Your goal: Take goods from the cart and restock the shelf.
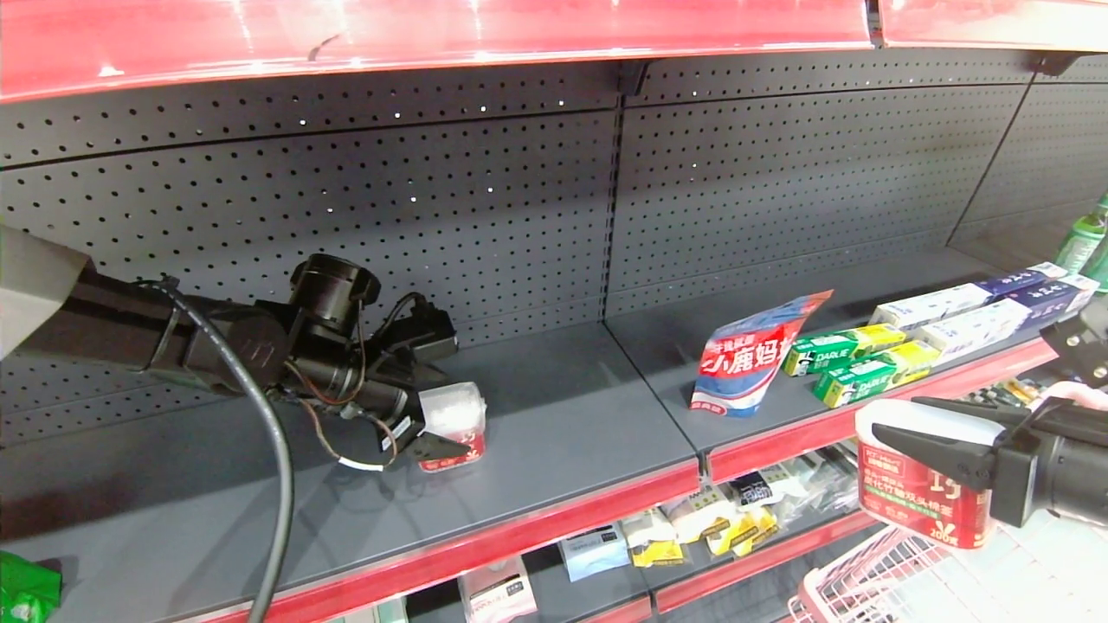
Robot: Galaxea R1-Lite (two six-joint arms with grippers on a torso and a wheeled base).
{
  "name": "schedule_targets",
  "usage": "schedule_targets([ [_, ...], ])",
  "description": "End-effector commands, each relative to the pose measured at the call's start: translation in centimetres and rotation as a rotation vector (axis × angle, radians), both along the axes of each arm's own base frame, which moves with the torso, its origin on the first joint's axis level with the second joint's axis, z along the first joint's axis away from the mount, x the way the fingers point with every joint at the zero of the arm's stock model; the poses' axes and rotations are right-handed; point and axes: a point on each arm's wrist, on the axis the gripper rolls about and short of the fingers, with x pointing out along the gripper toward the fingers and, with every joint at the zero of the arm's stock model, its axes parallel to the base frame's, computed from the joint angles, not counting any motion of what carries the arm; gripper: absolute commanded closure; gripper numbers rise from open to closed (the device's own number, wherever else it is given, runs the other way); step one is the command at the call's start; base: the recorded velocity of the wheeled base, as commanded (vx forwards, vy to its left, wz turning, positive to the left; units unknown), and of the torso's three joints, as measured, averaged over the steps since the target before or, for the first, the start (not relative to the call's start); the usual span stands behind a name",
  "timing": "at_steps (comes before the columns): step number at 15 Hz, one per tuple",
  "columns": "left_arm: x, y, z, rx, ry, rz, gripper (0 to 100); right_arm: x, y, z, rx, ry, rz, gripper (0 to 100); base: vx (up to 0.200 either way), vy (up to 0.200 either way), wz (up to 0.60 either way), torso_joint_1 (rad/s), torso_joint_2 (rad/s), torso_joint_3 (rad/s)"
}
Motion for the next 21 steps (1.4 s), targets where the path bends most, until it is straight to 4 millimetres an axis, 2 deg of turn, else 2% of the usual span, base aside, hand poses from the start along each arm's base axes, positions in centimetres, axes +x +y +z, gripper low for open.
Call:
schedule_targets([
  [1,0.3,0.2,0.1,-0.001,-0.004,0.008,0,0.0,0.0,-0.1,-0.001,0.005,0.001,100,0.000,0.000,0.00,0.000,0.00,0.000],
  [7,0.6,1.7,0.2,0.004,-0.013,0.044,0,-0.2,0.0,-0.4,-0.004,0.013,0.002,100,0.000,0.000,0.00,0.000,0.00,0.000],
  [16,0.7,1.7,-0.5,0.017,0.017,0.044,0,-0.2,0.0,-0.5,-0.006,0.015,0.003,100,0.000,0.000,0.00,0.000,0.00,0.000],
  [21,1.6,1.6,-1.1,0.040,-0.007,0.014,0,-0.2,0.0,-0.4,-0.005,0.014,0.004,100,0.000,0.000,0.00,0.000,0.00,0.000],
])
